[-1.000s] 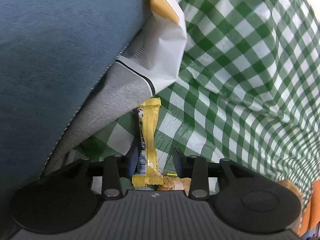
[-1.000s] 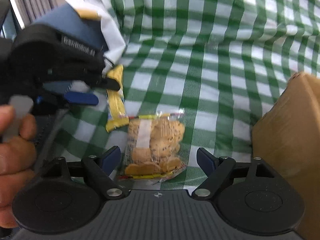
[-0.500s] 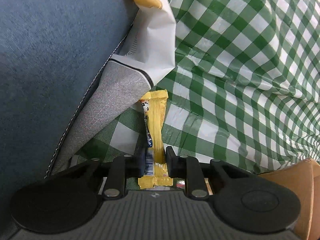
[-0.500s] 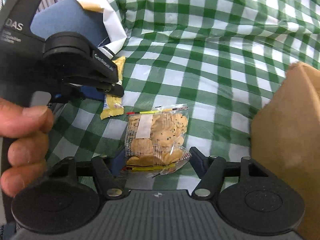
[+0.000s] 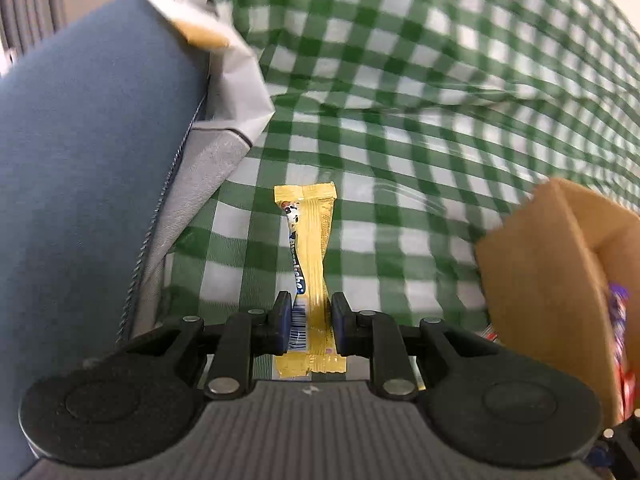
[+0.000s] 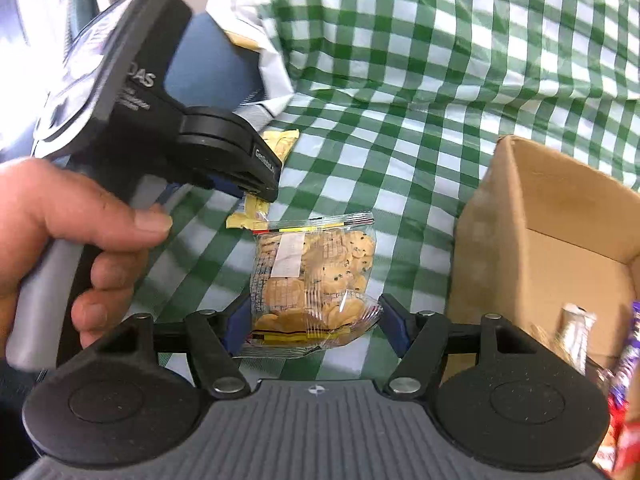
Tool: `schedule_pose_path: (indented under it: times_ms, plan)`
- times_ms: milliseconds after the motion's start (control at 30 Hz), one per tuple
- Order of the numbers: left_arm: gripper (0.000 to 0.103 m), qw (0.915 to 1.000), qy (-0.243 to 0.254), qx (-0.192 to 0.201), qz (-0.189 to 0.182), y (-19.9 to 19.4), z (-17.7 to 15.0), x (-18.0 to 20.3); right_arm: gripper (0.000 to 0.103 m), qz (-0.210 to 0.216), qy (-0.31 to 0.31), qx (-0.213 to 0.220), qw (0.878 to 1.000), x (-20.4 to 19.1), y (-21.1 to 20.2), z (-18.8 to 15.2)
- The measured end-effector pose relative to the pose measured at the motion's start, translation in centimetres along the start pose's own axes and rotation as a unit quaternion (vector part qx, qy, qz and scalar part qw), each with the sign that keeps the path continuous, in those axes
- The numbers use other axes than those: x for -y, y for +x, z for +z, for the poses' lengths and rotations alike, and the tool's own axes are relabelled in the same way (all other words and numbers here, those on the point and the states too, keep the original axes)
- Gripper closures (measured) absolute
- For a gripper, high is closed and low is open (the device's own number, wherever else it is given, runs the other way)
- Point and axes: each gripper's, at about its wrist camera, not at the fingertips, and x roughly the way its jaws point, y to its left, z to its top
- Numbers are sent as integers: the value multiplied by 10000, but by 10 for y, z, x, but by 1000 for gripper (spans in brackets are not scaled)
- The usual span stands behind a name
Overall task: Organize snacks
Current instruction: 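Grasp the yellow wafer bar with the left tool while the right tool grasps the cookie bag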
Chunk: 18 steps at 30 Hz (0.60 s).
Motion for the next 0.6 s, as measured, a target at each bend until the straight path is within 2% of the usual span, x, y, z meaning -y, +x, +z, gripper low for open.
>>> schedule_pose_path:
  times_ms: [133, 300, 467, 600]
  plan:
    - [80, 9997, 219, 58, -94, -42, -30, 7, 35, 139, -248, 54, 9996, -7, -39, -34]
    - [80, 9997, 154, -125, -175, -77, -83, 21, 35, 362, -301, 42, 9989, -13, -71, -85]
    - [80, 9997, 146, -197, -61, -92, -122, 31, 34, 499, -236, -84, 9984, -22, -68, -118]
    - [80, 9986, 294, -422, 101, -85, -136, 36, 34, 374, -408, -308, 9980, -25, -51, -131]
